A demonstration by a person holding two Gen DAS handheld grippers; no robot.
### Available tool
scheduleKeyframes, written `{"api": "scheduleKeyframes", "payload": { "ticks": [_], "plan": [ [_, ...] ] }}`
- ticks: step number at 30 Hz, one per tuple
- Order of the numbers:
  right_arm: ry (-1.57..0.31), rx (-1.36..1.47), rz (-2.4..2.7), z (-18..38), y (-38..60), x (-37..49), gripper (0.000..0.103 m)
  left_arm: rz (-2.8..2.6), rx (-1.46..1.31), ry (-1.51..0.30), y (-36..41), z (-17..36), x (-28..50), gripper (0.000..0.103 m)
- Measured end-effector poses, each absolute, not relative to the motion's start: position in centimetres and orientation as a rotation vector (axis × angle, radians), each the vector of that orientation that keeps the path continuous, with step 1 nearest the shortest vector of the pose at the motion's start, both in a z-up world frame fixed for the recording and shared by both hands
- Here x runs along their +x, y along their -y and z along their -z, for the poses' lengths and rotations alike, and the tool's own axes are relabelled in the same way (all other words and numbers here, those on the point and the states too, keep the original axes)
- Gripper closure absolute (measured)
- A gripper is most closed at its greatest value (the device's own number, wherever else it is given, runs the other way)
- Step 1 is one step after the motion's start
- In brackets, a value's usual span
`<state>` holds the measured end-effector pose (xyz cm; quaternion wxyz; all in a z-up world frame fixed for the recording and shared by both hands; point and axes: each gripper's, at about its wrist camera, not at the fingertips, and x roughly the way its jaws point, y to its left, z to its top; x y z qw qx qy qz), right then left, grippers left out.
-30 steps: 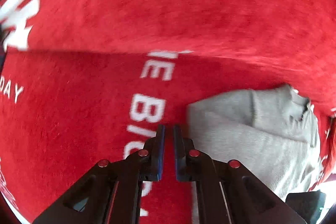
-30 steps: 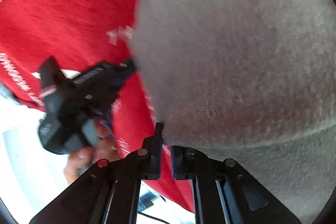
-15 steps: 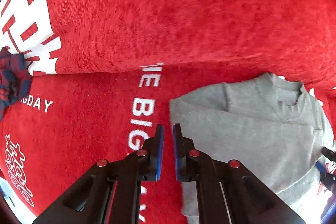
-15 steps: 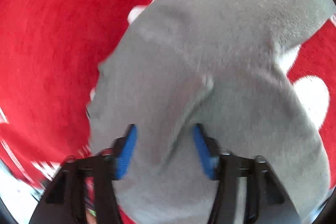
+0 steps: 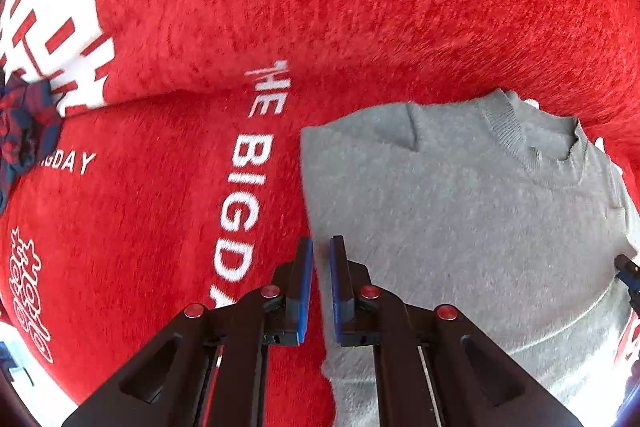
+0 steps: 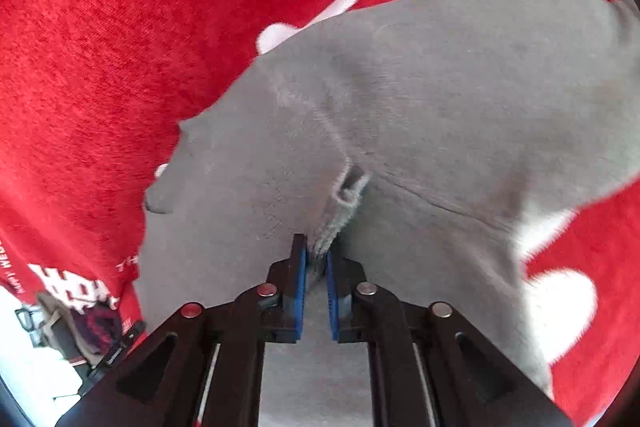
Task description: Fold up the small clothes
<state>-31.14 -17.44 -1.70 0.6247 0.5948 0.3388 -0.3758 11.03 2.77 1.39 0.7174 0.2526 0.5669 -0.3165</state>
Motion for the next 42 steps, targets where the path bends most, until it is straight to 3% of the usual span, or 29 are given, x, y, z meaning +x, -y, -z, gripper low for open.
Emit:
{"api": "scheduleKeyframes", "payload": {
  "ticks": [4,5,6,7,8,9,13,16,18,20,22,32,42],
  "plan": [
    [-0.739,1.390,0.824,0.6,16.9,-32.8,0.062,0.704,0.551,-1.234,-3.6,-2.4,11.0,0.091],
    [-0.734,1.389,0.825,0.6,17.3,-32.8,0.061,0.704,0.550,-1.232,-3.8,-2.8,10.9,0.081],
    [-0.735,1.387,0.833,0.3,17.7,-32.7,0.061,0.701,0.552,-1.229,-3.8,-3.1,10.9,0.032],
    [-0.736,1.387,0.832,0.4,18.2,-32.2,0.062,0.690,0.556,-1.222,-3.9,-3.4,10.8,0.000],
    [-0.731,1.375,0.814,0.1,18.7,-31.7,0.080,0.672,0.552,-1.185,-4.2,-4.1,10.6,0.001],
    [-0.730,1.342,0.801,-0.8,19.0,-31.4,0.091,0.681,0.555,-1.163,-4.3,-4.7,10.3,0.001],
    [-0.813,1.195,0.816,-2.0,19.2,-29.5,0.094,0.684,0.554,-1.142,-4.8,-5.9,9.6,0.001],
    [-0.974,1.172,0.967,-0.6,18.7,-30.6,0.087,0.643,0.533,-1.175,-5.4,-5.4,10.1,0.001],
    [-0.932,1.210,0.956,-1.0,17.7,-31.8,0.079,0.628,0.537,-1.231,-5.7,-4.1,10.8,0.001],
    [-0.946,1.200,0.914,-1.9,15.8,-31.8,0.053,0.645,0.552,-1.269,-6.3,-3.0,10.7,0.001],
    [-0.965,1.190,0.864,-2.6,14.1,-31.9,0.042,0.659,0.562,-1.268,-6.7,-3.0,10.2,0.001],
    [-0.995,1.322,0.713,-3.1,3.9,-33.8,0.042,0.772,0.598,-1.288,-8.7,-5.0,4.9,0.001],
    [-0.947,1.386,0.840,-4.1,2.9,-41.7,0.042,0.892,0.696,-1.295,-5.2,-4.3,-2.2,0.001]
  ]
}}
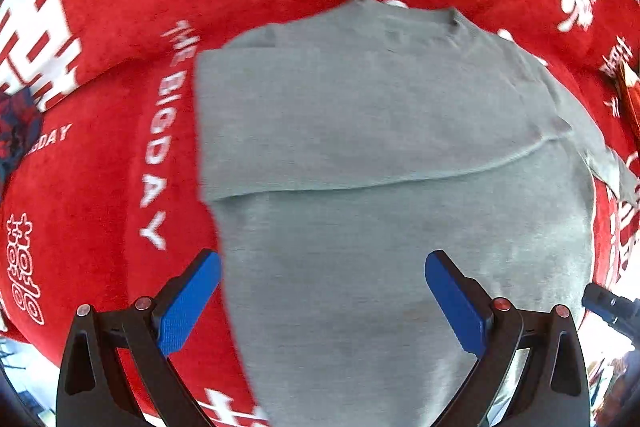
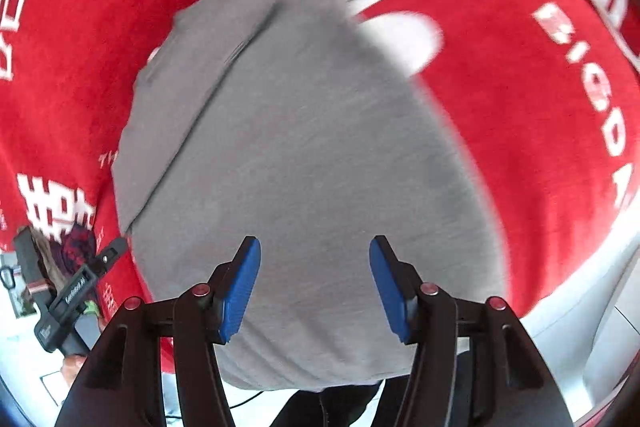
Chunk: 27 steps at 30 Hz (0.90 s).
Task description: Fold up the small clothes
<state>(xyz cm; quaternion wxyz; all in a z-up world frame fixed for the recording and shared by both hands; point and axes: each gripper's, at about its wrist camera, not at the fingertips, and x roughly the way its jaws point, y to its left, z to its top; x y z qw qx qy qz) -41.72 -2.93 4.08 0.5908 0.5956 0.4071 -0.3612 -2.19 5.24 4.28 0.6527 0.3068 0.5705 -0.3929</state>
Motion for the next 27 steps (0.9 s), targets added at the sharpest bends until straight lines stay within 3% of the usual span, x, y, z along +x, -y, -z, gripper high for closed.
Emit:
{"api": "scheduleKeyframes", "payload": {
  "ticks": [5,7,17,27],
  "plan": [
    [-0.839,1.446,0.912,-3.6,7.0,-47.3,0.042,0.902,0.715,-1.289,-2.1,-4.4,-6.0,0.001],
    [-0.805,1.487,0.928,-3.0,8.7,-49.4,0.036,0.899,0.720,-1.273,-0.7,-4.8,-7.5,0.001],
    [-0.359,1.719,1.072,-0.2,18.2,-62.8,0.035,0.908,0.743,-1.281,8.4,-4.0,-16.1,0.001],
    [0.014,1.896,1.003,3.4,21.9,-66.3,0.033,0.939,0.743,-1.310,13.4,-3.7,-20.9,0.001]
  ]
}}
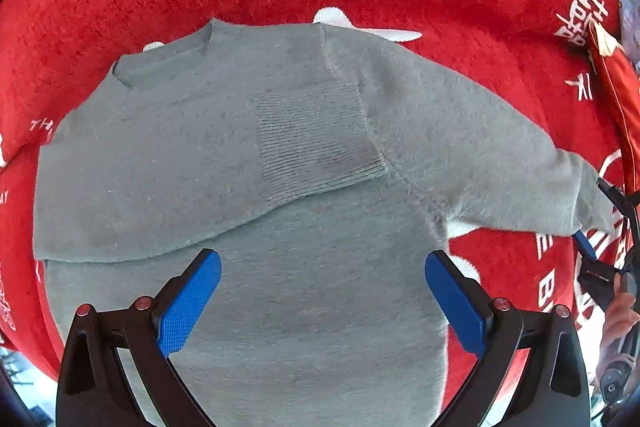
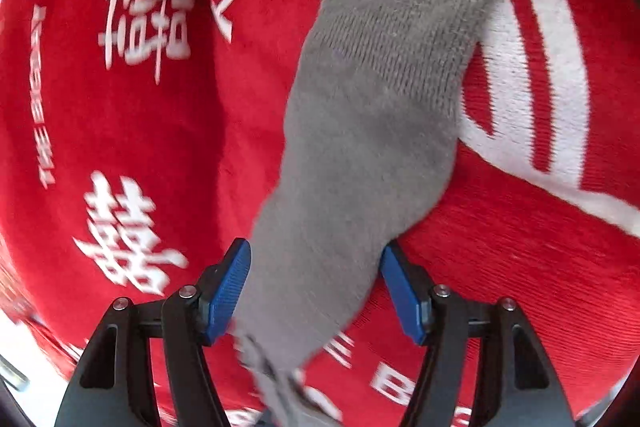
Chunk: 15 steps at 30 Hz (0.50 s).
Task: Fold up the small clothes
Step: 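Grasp the other sleeve with the right tool and fold it across the body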
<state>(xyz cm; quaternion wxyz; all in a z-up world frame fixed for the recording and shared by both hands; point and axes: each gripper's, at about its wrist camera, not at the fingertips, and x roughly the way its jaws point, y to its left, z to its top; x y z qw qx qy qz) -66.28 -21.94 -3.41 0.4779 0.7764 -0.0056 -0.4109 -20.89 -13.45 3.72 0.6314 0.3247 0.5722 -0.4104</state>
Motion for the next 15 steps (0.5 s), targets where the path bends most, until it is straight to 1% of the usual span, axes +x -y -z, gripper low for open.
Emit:
{"api": "scheduleKeyframes", "payload": {
  "ticks": [2,6,7,8,10,12,15],
  "plan": [
    [0.128,1.952,0.985,4.1,21.6,-66.9,0.033,0.911,0.726,-1.328,13.4,-3.6,-20.4,0.001],
    [0.199,1.994,0.941,5.1,21.9,-67.1,0.032,0.867,0.722,-1.325,13.0,-3.5,-19.3,0.001],
    [0.197,2.000,0.931,5.2,22.0,-67.1,0.036,0.857,0.726,-1.315,12.9,-3.6,-19.0,0.001],
    [0.191,2.011,0.914,5.4,22.3,-66.9,0.060,0.853,0.729,-1.309,12.7,-3.6,-18.7,0.001],
    [0.190,2.045,0.860,6.0,22.8,-66.5,0.097,0.842,0.724,-1.301,12.2,-3.8,-18.1,0.001],
    [0.224,2.023,0.821,6.0,22.9,-66.4,0.097,0.827,0.708,-1.301,11.8,-3.9,-17.2,0.001],
    [0.228,1.924,0.732,4.0,24.1,-65.0,0.097,0.795,0.693,-1.296,10.9,-3.9,-15.8,0.001]
  ]
}}
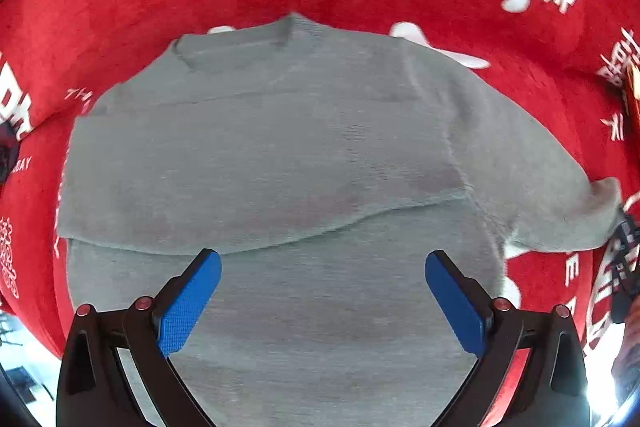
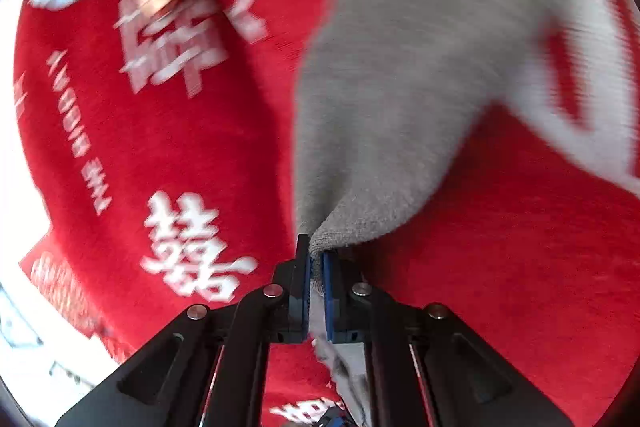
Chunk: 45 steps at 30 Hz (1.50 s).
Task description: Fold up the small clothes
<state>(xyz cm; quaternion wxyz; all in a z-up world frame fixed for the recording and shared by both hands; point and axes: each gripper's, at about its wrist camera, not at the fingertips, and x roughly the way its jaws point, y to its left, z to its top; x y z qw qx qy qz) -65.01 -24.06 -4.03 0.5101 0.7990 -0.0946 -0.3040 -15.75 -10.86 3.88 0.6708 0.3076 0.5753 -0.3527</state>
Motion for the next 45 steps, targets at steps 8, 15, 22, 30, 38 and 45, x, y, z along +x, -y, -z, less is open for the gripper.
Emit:
{"api": "scheduleKeyframes", "payload": {
  "ticks": [8,15,22,30,38,45],
  "plan": [
    [0.009,1.624,0.403,-4.6,27.4,-54.0,0.097,0.778,0.643,-1.281,8.4,-4.1,-11.8,0.001],
    [-0.494,1.271,0.206,-8.1,23.0,-35.6,0.097,0.759,0.630,-1.250,5.3,-4.4,-6.8,0.001],
    [-0.969,1.134,0.339,-1.4,16.4,-23.7,0.091,0.753,0.603,-1.266,1.8,-3.4,-1.4,0.001],
    [-0.749,1.346,0.467,-1.2,18.4,-23.2,0.078,0.918,0.428,-1.367,-0.4,-3.1,2.6,0.001],
    [-0.917,1.095,0.114,-2.7,12.9,-14.9,0.078,1.114,0.020,-1.654,-0.8,0.0,5.5,0.001],
    [-1.101,0.958,0.070,-1.5,8.1,-14.4,0.078,1.099,0.000,-1.702,0.4,1.8,4.8,0.001]
  ]
}}
